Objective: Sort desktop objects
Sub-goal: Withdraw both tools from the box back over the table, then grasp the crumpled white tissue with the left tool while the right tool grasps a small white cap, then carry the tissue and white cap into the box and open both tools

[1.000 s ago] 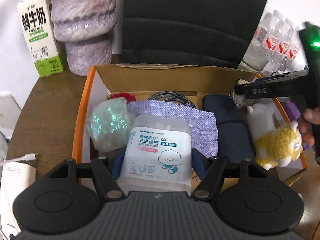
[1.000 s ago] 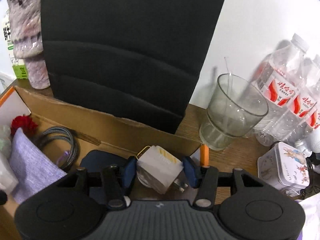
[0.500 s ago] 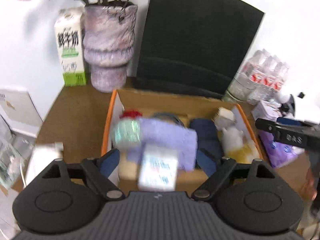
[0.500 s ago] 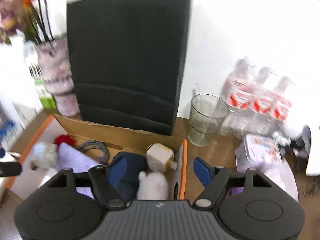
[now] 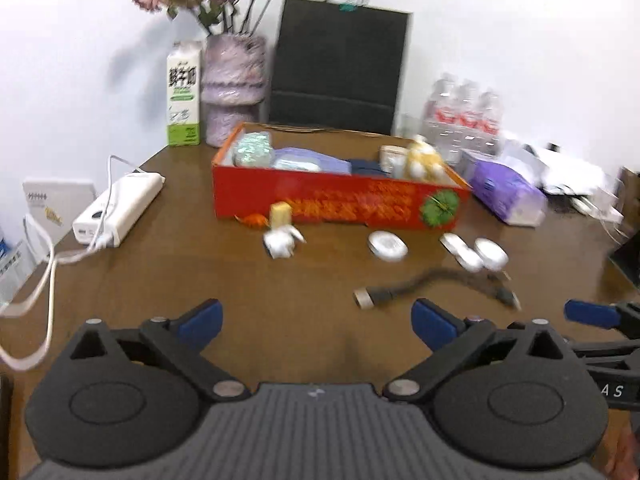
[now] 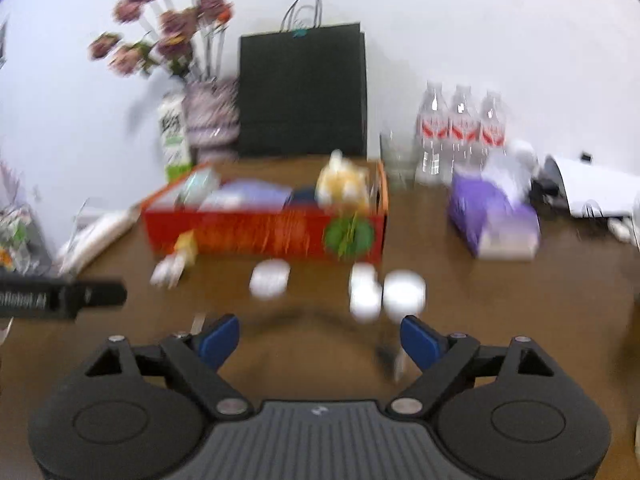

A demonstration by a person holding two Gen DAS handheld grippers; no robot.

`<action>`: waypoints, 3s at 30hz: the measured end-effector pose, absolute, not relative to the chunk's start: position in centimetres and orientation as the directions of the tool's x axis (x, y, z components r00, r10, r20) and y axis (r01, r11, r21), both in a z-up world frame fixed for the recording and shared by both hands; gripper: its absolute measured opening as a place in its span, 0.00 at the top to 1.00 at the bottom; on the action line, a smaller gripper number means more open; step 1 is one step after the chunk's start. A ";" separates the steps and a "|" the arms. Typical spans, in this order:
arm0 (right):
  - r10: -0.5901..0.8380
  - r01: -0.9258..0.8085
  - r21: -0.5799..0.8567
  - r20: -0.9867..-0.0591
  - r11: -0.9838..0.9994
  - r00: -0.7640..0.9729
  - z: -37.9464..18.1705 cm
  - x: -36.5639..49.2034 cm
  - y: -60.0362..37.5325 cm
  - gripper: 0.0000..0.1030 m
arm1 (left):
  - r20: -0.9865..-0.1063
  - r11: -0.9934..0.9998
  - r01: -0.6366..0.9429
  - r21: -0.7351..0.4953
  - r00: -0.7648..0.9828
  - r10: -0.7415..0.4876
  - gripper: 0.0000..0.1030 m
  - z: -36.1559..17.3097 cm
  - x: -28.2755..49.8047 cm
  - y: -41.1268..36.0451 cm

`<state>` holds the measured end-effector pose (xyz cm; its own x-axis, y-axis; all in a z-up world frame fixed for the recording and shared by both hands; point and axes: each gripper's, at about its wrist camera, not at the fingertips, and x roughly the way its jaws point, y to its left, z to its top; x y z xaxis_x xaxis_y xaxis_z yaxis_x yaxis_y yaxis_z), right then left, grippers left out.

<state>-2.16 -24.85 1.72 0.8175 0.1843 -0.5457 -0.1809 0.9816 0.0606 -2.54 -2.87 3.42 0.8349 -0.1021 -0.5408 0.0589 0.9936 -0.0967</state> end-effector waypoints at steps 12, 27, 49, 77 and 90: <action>0.252 -0.197 0.160 -0.515 0.967 0.819 -1.0 -7.9 -25.1 0.10 | -0.553 0.997 0.032 -0.066 0.831 -0.063 0.00 -0.5 -6.1 -2.7; 0.246 -0.158 0.204 -0.548 0.966 0.800 -1.4 -7.1 -25.4 0.12 | -0.571 0.995 0.097 -0.028 0.815 -0.096 0.00 -0.7 -5.7 -3.4; 0.174 -0.196 0.026 -0.589 0.980 0.790 -1.1 12.3 -25.4 0.58 | -0.656 0.994 0.101 -0.032 0.748 -0.098 0.75 -0.4 14.8 -1.2; 0.322 -0.272 0.176 -0.428 0.946 0.844 2.9 0.7 -24.4 0.92 | -0.514 0.977 0.215 0.007 0.838 -0.181 0.84 4.7 -1.5 -5.4; 0.418 -0.347 0.248 -0.349 0.904 0.839 5.3 -10.5 -24.1 0.92 | -0.494 0.969 0.232 -0.087 0.834 -0.244 0.84 5.6 -9.9 -5.2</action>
<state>-10.51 -24.07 5.30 0.8389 0.4177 -0.3489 -0.3471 0.9044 0.2481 -9.95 -5.24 5.59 0.8342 -0.2443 -0.4944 0.2320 0.9688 -0.0873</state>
